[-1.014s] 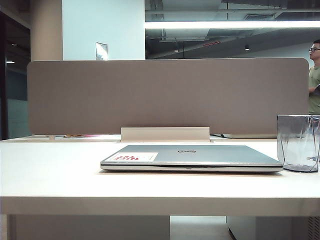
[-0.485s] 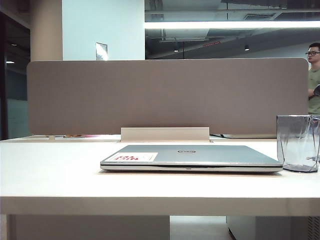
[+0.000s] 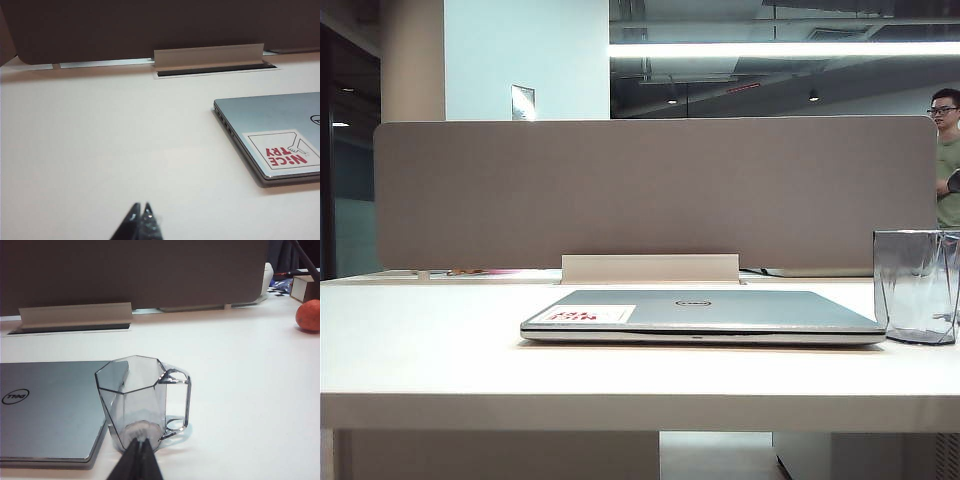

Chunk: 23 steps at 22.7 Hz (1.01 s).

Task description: Pick up the water cup and place it on the right side of the laptop.

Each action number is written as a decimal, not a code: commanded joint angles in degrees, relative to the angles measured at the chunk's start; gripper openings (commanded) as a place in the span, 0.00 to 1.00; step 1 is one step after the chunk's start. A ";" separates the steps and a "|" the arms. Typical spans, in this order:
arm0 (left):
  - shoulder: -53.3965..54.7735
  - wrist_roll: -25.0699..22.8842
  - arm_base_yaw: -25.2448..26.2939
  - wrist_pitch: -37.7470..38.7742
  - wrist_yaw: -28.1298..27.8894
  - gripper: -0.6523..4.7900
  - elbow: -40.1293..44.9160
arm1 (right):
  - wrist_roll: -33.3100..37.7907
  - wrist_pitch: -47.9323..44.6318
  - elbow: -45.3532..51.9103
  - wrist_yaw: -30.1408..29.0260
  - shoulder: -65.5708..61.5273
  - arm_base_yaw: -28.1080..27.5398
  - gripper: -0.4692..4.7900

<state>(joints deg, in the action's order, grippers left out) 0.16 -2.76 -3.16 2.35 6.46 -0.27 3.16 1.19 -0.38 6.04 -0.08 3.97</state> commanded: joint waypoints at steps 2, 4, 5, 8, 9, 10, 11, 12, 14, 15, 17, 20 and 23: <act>0.07 0.20 0.00 -0.70 0.24 0.11 -0.20 | -0.17 -0.33 0.35 -0.22 0.11 -0.02 0.07; 0.07 0.20 0.00 -0.70 0.24 0.11 -0.20 | -0.20 0.17 0.35 -0.37 0.11 -0.07 0.07; 0.07 0.20 0.00 -0.70 0.24 0.11 -0.20 | -0.20 0.37 0.35 -0.39 0.11 -0.07 0.07; 0.07 0.20 0.00 -0.70 0.22 0.11 -0.20 | -0.20 0.33 0.35 -0.39 0.11 -0.07 0.07; 0.07 0.20 0.00 -0.70 0.24 0.11 -0.20 | -0.20 0.33 0.35 -0.39 0.11 -0.07 0.07; 0.07 0.20 0.00 -0.70 0.24 0.11 -0.20 | -0.20 0.33 0.35 -0.37 0.11 -0.07 0.07; 0.07 0.20 0.00 -0.70 0.22 0.11 -0.20 | -0.20 0.33 0.35 -0.39 0.11 -0.07 0.07; 0.07 0.20 0.00 -0.70 0.24 0.11 -0.20 | -0.20 0.33 0.35 -0.39 0.11 -0.07 0.07; 0.07 0.20 0.00 -0.70 0.24 0.11 -0.20 | -0.20 0.33 0.35 -0.39 0.11 -0.07 0.07; 0.07 0.20 0.00 -0.70 0.22 0.11 -0.20 | -0.20 0.33 0.35 -0.39 0.11 -0.04 0.07; 0.07 0.20 0.00 -0.70 0.22 0.11 -0.20 | -0.20 0.33 0.35 -0.39 0.11 -0.07 0.07; 0.07 0.20 0.00 -0.70 0.22 0.11 -0.20 | -0.20 0.33 0.35 -0.39 0.11 -0.07 0.07; 0.07 0.20 0.00 -0.70 0.24 0.11 -0.20 | -0.20 0.33 0.35 -0.39 0.11 -0.07 0.07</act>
<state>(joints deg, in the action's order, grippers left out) 0.19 -2.76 -3.16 2.35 6.48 -0.27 3.14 2.07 -0.38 5.76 -0.08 3.95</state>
